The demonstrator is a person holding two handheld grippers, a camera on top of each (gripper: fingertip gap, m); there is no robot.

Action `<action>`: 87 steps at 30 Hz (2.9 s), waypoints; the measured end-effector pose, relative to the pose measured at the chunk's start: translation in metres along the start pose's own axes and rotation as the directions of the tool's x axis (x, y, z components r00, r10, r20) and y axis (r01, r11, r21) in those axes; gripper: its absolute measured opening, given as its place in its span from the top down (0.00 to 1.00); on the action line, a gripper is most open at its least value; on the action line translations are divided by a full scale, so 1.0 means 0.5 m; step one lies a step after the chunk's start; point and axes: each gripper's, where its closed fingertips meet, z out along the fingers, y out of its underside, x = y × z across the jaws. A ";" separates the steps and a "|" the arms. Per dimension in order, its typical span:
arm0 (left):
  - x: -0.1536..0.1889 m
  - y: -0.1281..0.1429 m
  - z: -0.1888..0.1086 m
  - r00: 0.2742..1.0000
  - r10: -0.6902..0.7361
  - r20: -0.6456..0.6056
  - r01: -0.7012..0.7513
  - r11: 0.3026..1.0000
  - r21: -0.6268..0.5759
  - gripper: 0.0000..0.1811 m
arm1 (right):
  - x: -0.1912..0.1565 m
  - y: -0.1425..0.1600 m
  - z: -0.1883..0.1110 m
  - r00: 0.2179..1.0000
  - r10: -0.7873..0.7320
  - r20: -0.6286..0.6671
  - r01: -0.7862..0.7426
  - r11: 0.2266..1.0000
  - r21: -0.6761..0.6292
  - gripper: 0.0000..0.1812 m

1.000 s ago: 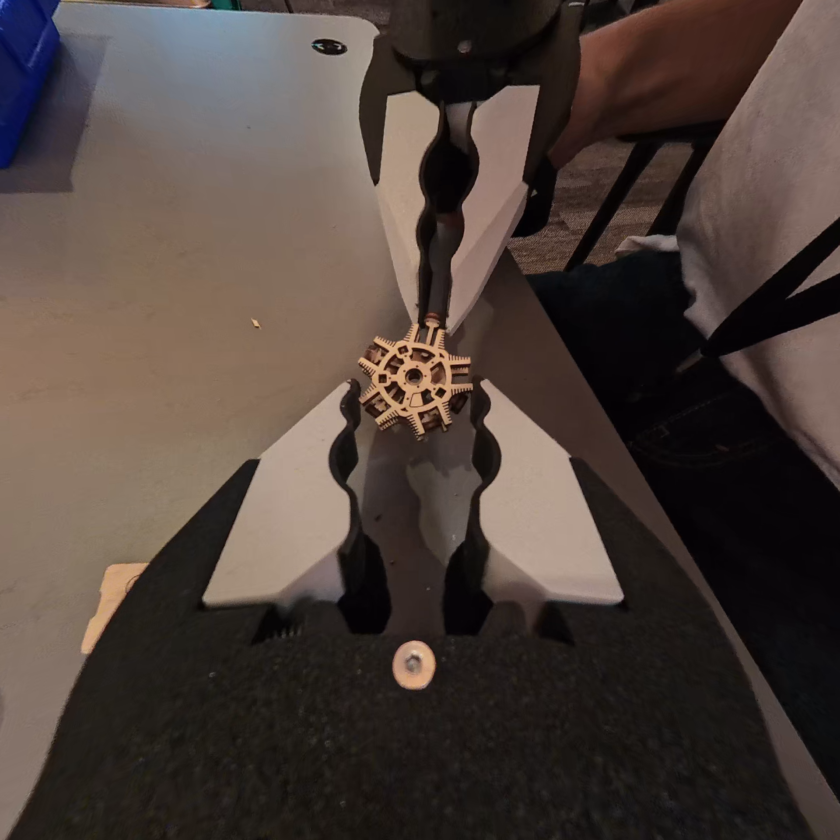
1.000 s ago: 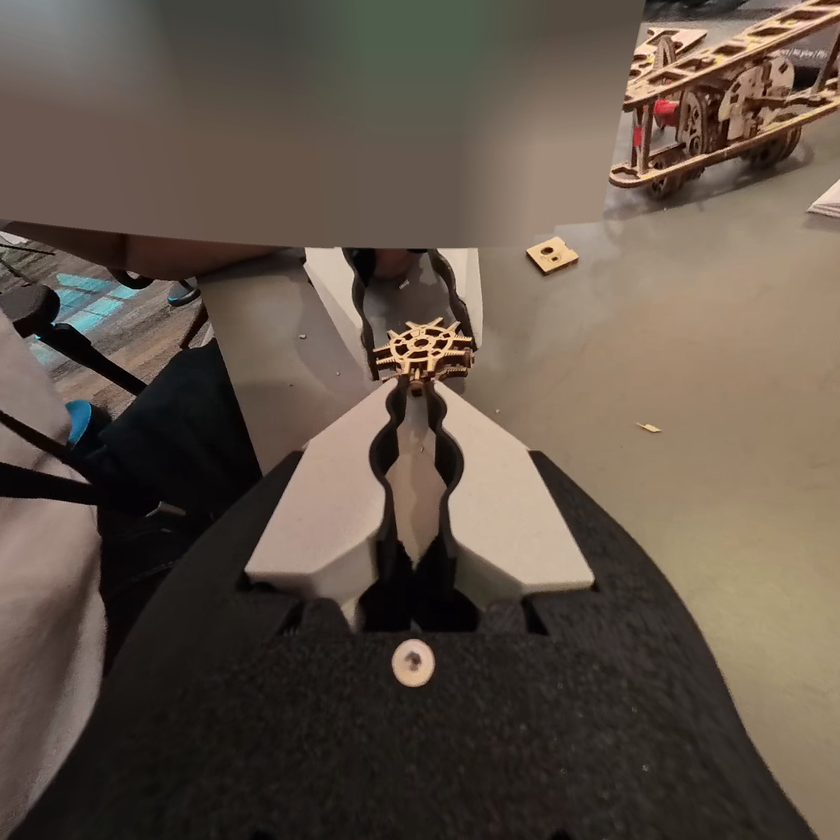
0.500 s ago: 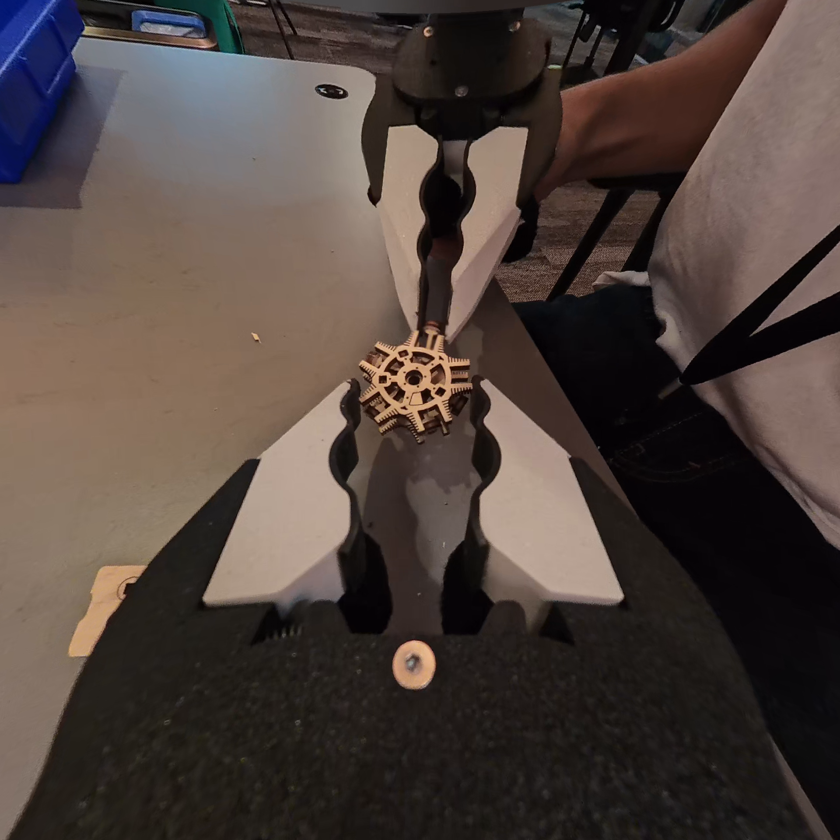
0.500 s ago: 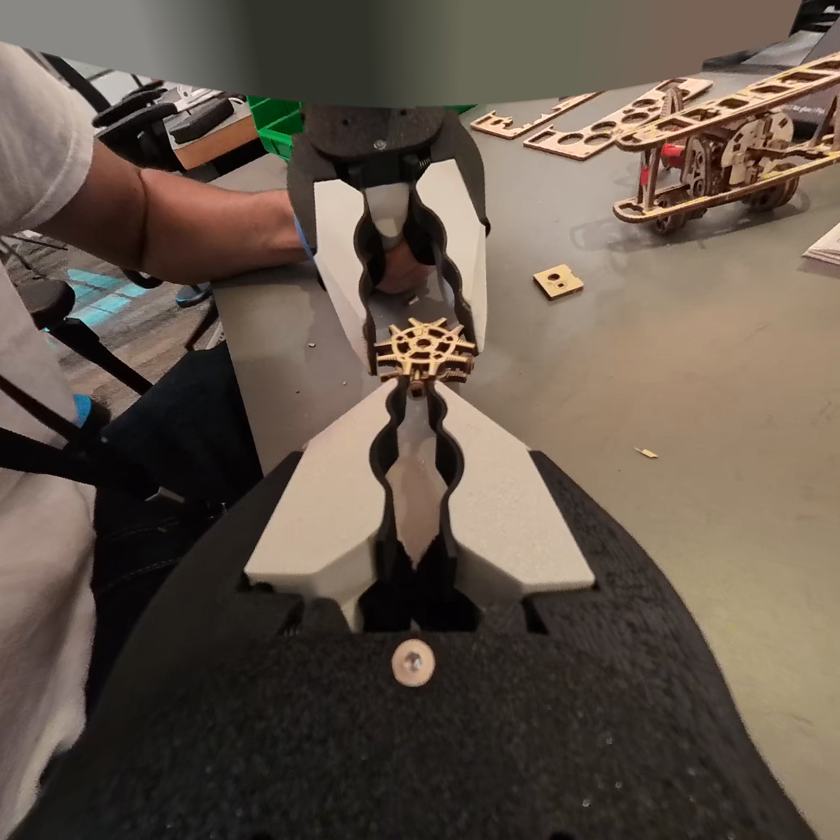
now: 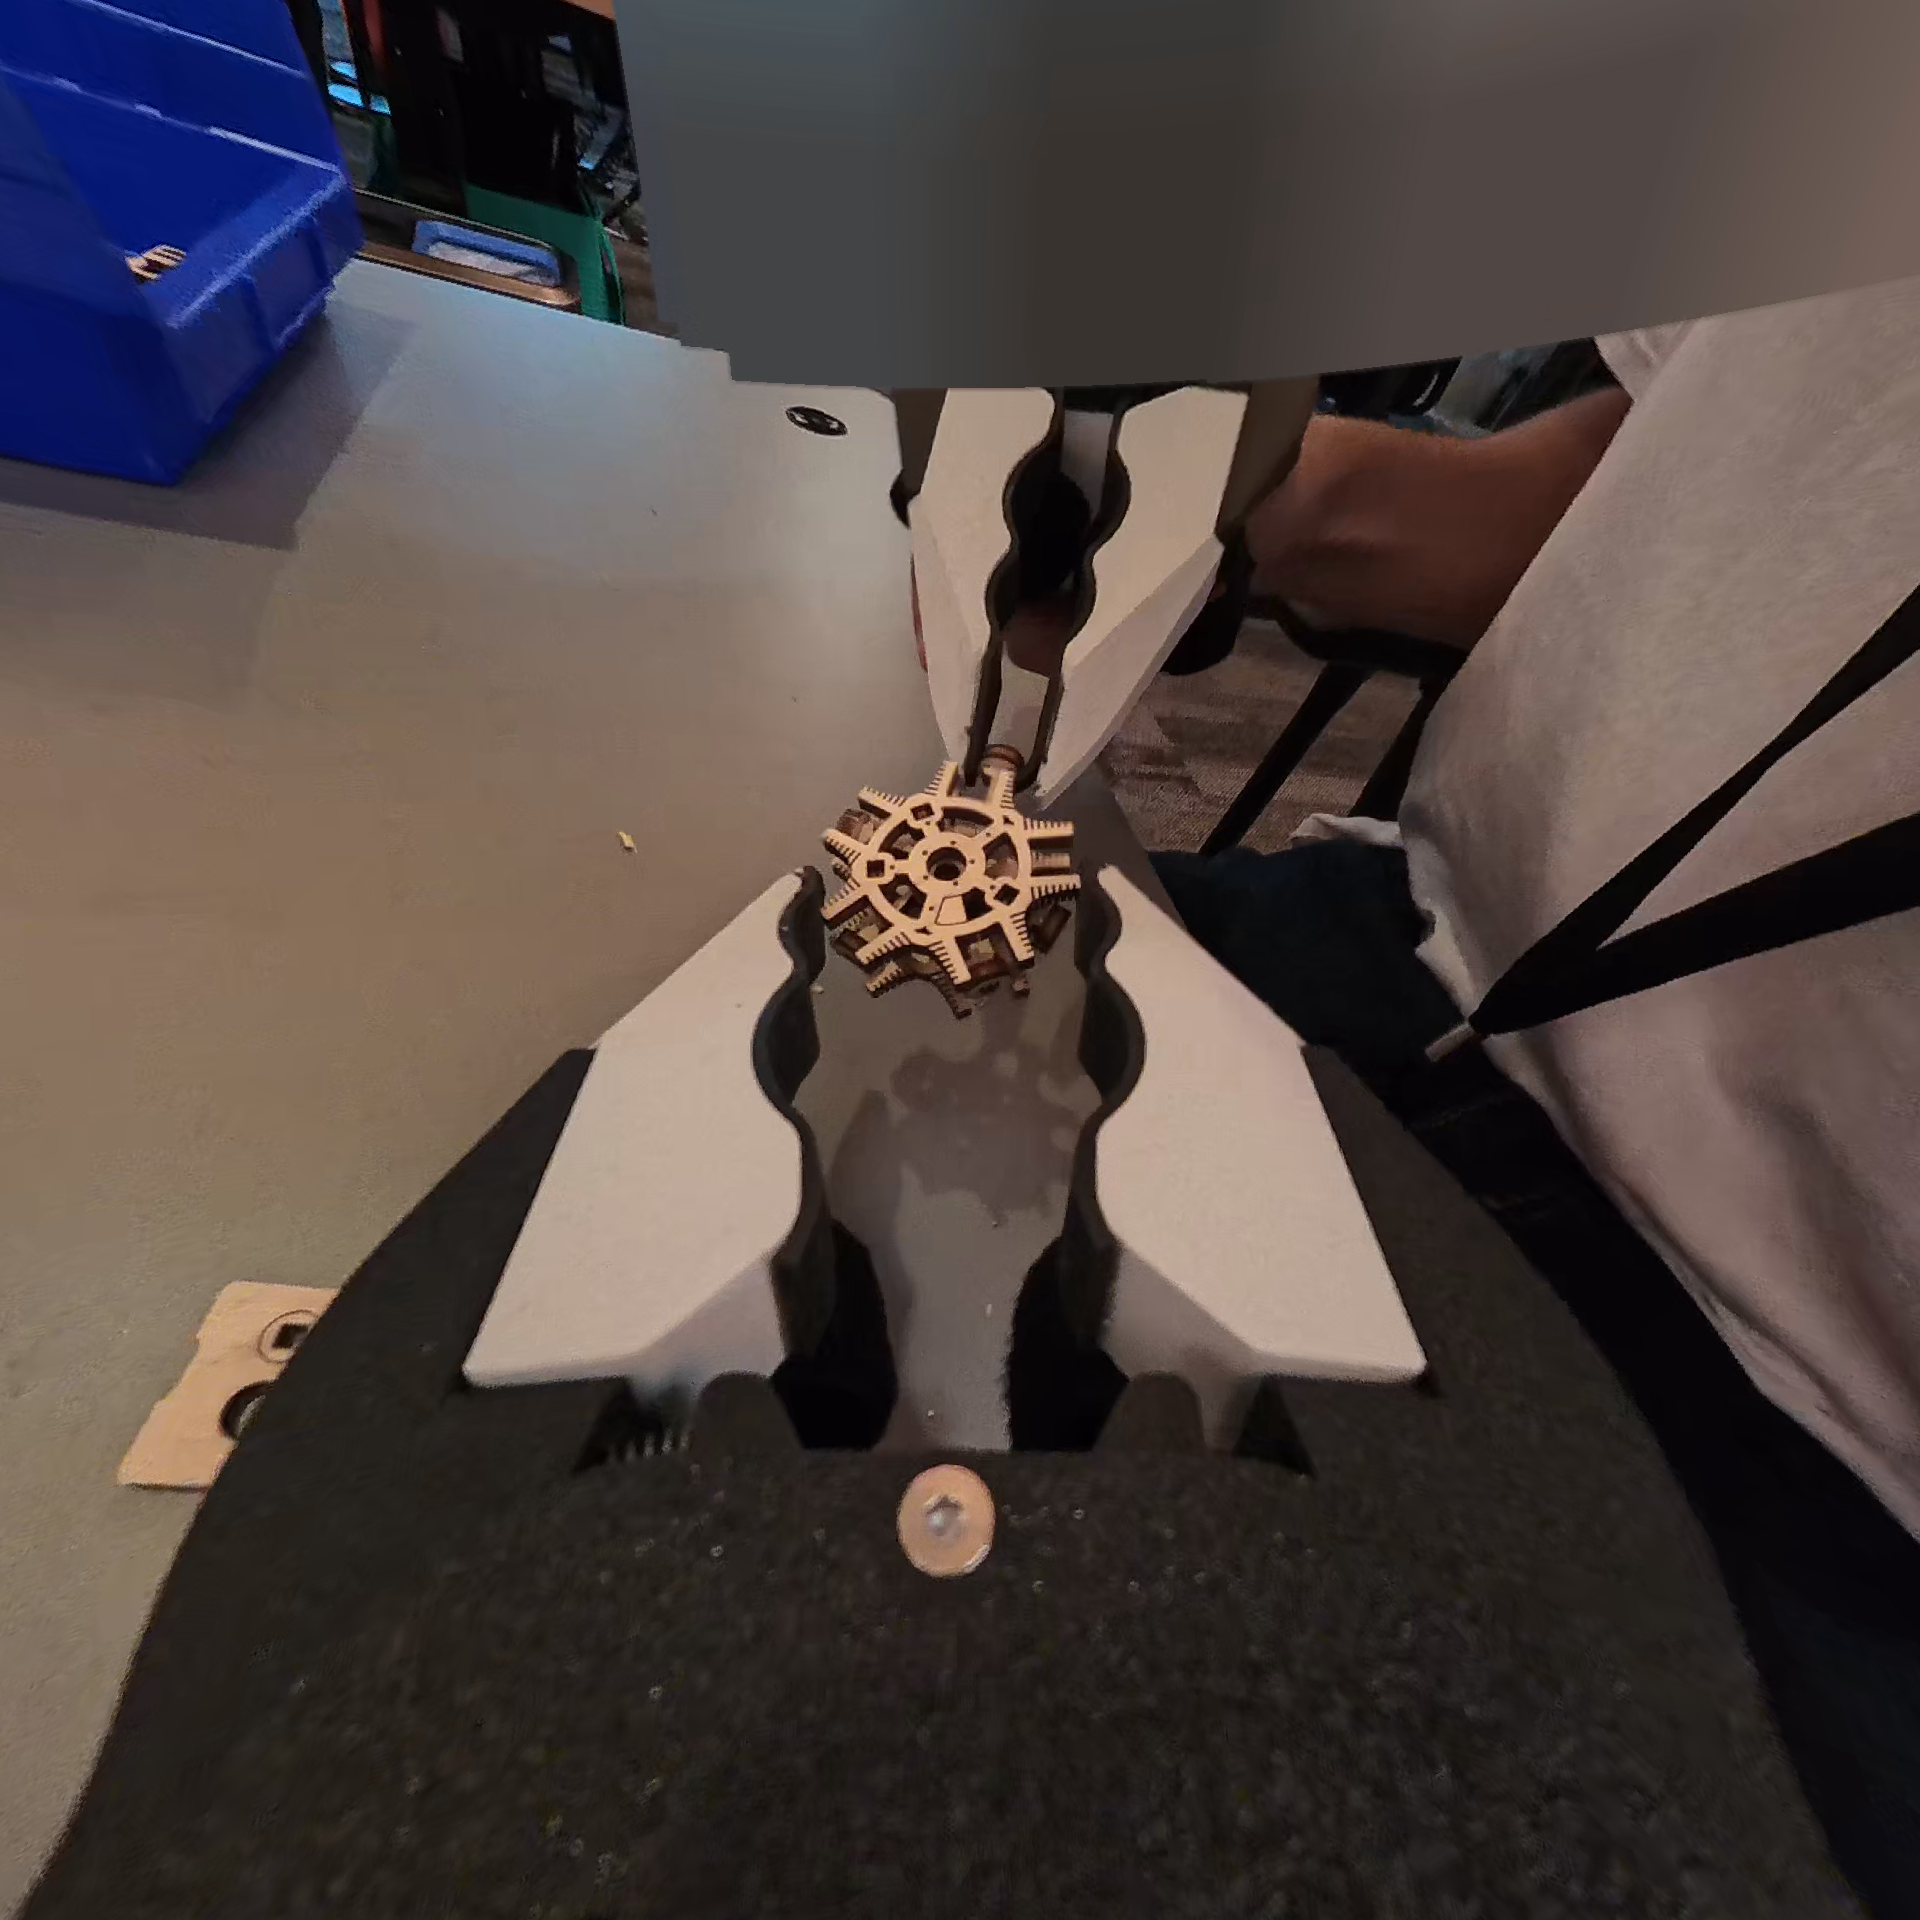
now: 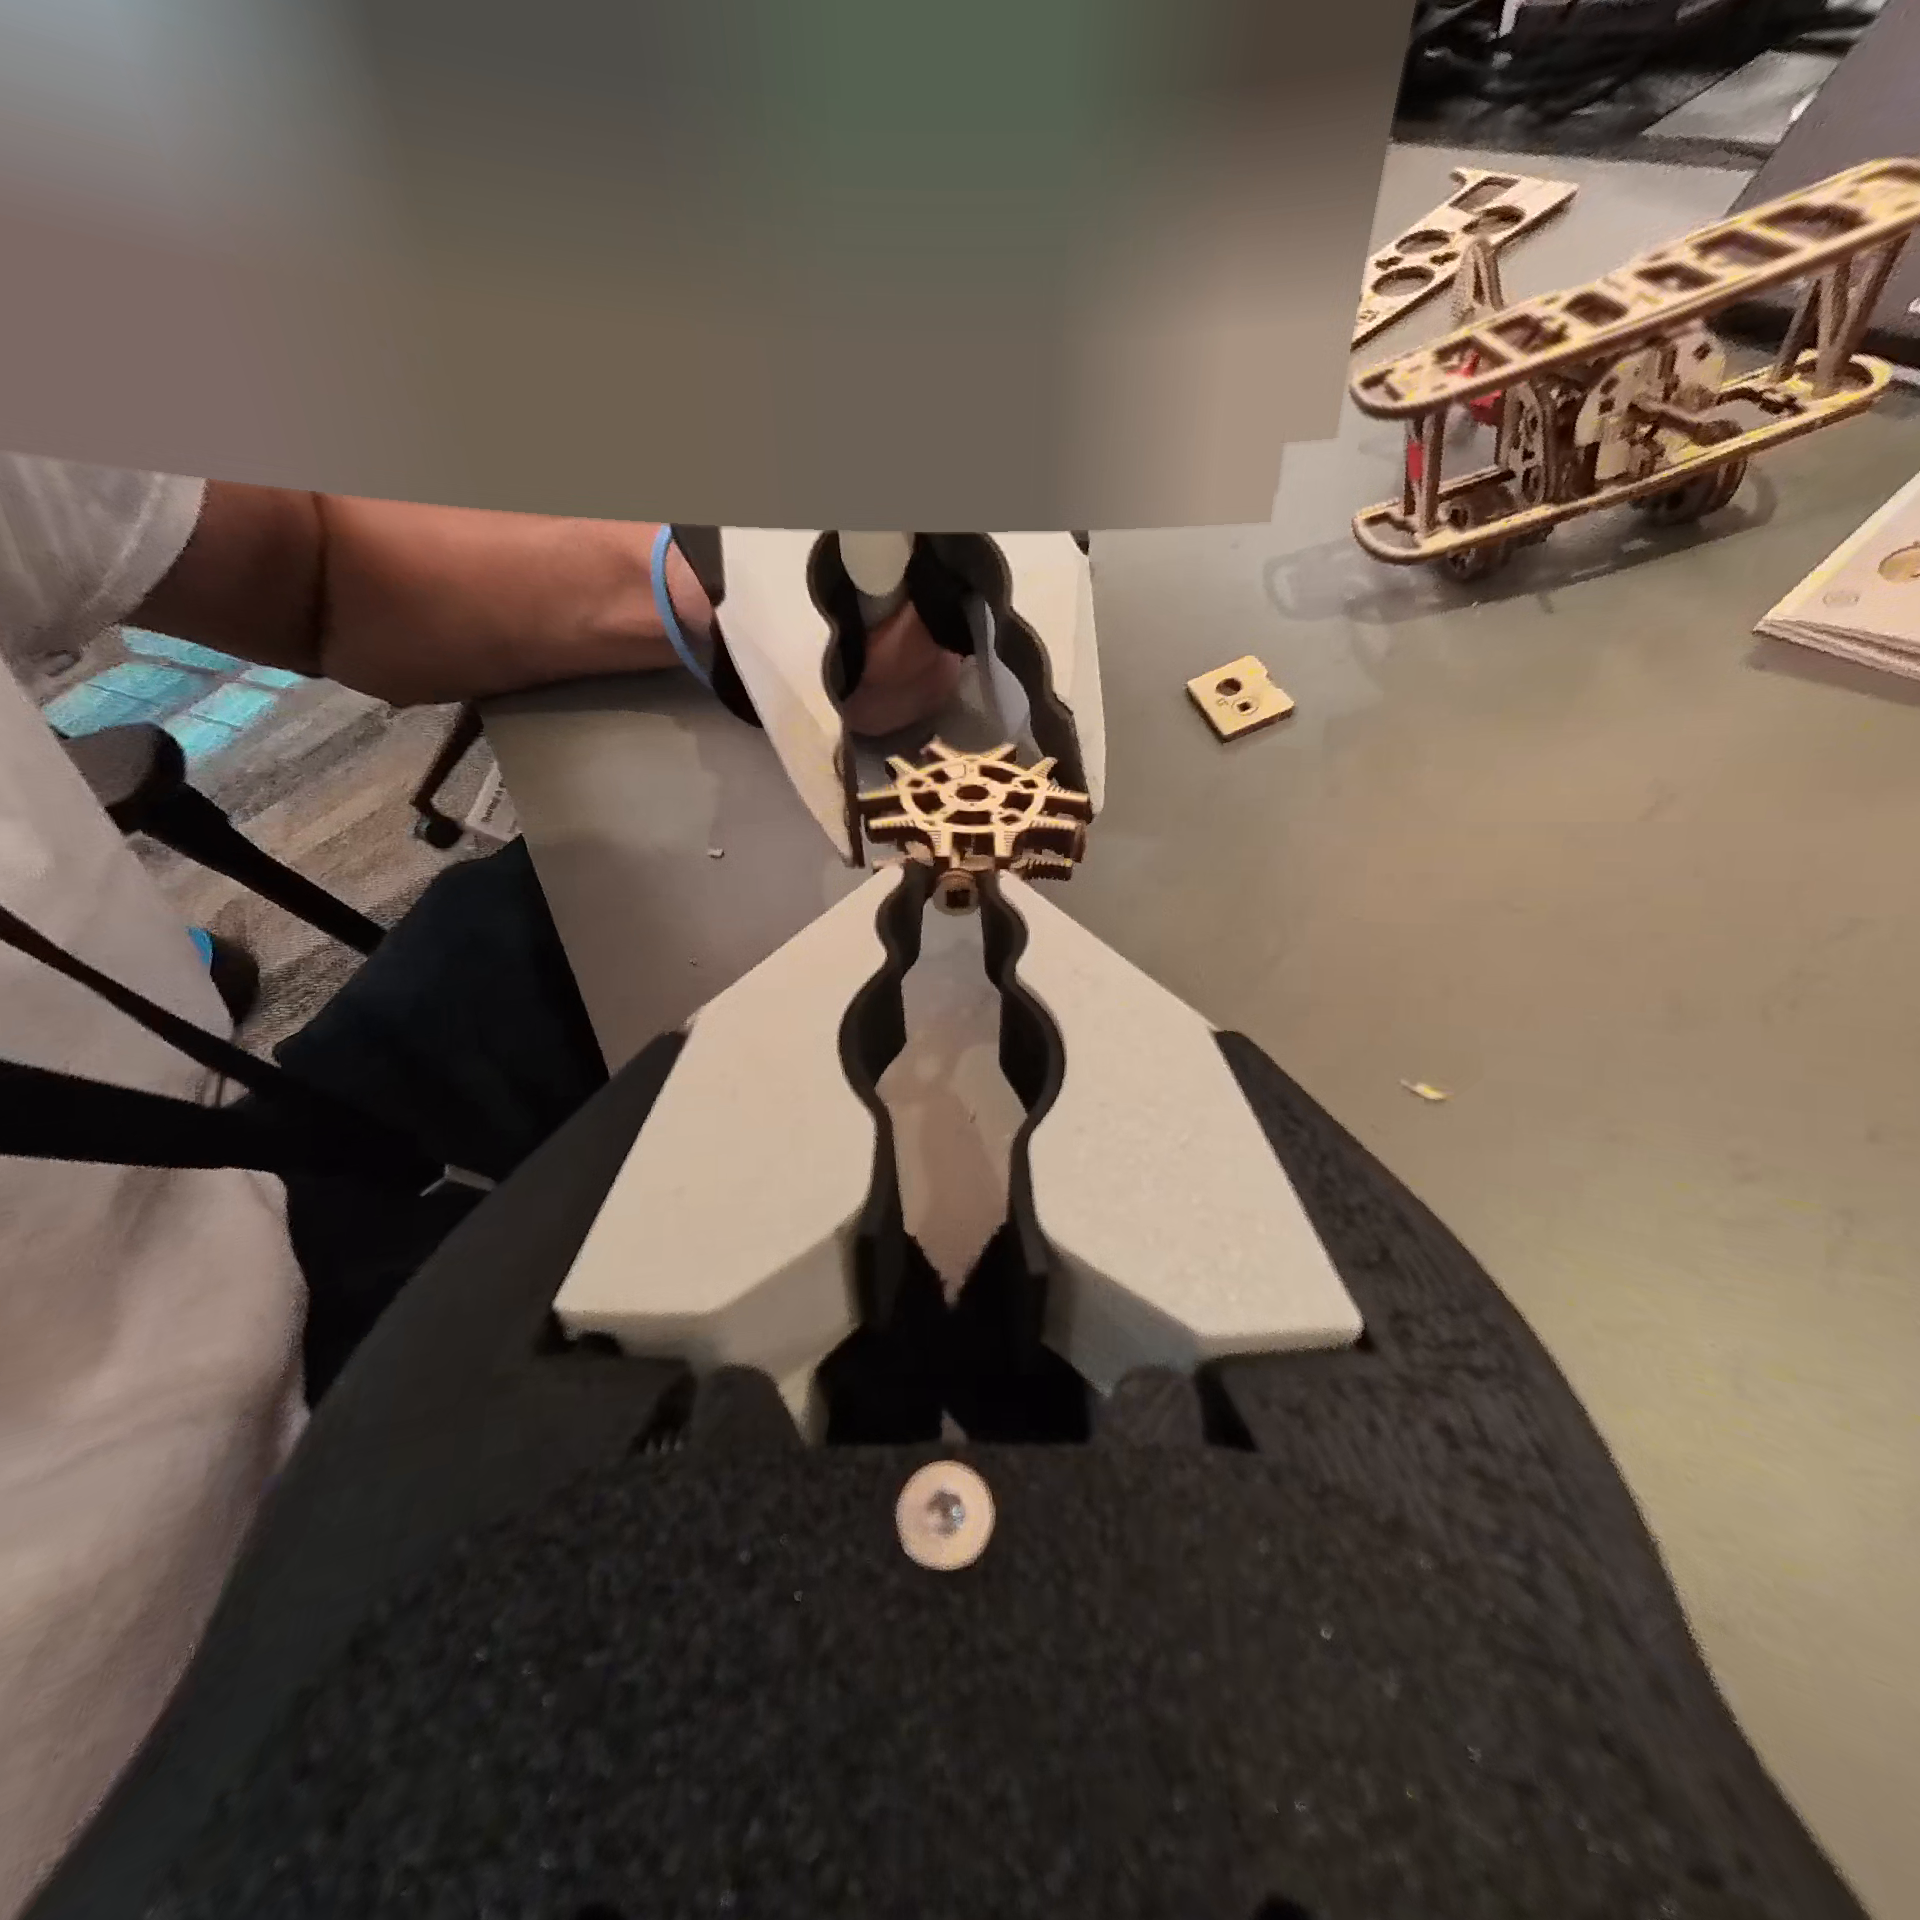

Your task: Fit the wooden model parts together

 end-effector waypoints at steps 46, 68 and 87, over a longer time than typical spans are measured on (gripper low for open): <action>-0.032 -0.058 -0.053 0.901 -0.385 -0.201 0.427 0.868 0.253 0.75 | 0.003 -0.070 0.024 0.957 0.289 0.025 -0.289 0.938 0.190 0.88; -0.023 -0.067 -0.062 0.860 -0.422 -0.286 0.493 0.831 0.257 0.75 | 0.035 -0.038 -0.015 0.739 -0.560 -0.375 0.570 0.816 -0.097 0.87; -0.021 -0.064 -0.061 0.852 -0.436 -0.289 0.507 0.825 0.249 0.75 | 0.016 -0.064 0.012 0.549 -0.746 -0.378 0.743 0.642 -0.189 0.93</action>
